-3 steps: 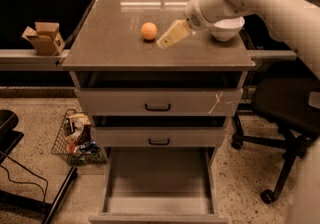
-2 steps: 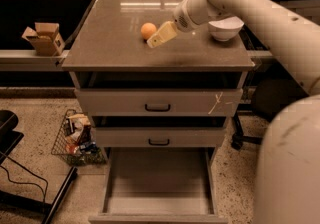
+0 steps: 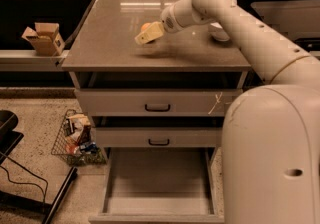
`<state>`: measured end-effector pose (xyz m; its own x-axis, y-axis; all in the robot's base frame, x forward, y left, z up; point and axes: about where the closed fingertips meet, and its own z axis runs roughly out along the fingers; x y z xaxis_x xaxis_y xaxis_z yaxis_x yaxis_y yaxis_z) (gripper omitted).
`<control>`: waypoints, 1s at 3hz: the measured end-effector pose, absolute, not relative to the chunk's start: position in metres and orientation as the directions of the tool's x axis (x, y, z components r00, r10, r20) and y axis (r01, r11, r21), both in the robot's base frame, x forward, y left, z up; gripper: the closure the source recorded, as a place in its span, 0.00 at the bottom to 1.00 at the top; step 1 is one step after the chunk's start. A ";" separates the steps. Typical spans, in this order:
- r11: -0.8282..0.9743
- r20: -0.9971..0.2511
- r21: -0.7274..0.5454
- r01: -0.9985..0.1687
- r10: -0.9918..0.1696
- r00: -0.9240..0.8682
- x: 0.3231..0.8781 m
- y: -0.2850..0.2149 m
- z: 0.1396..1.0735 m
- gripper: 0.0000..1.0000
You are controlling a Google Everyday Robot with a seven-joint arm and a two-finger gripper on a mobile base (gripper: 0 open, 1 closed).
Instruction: Place orange into bottom drawer
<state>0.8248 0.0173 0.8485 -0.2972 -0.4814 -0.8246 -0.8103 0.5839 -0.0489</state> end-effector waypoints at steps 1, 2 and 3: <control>0.566 -0.839 -0.003 -0.825 -0.451 -0.306 0.835 0.038 0.834 0.16; 0.566 -0.839 -0.001 -0.824 -0.449 -0.307 0.836 0.039 0.833 0.40; 0.566 -0.839 -0.001 -0.824 -0.449 -0.307 0.836 0.039 0.833 0.63</control>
Offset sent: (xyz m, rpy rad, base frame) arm 0.0076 0.0162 -0.0112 0.0353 0.0184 0.0183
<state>0.8357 0.0385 0.8326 -0.3074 -0.4487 -0.8391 -0.8243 0.5662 -0.0008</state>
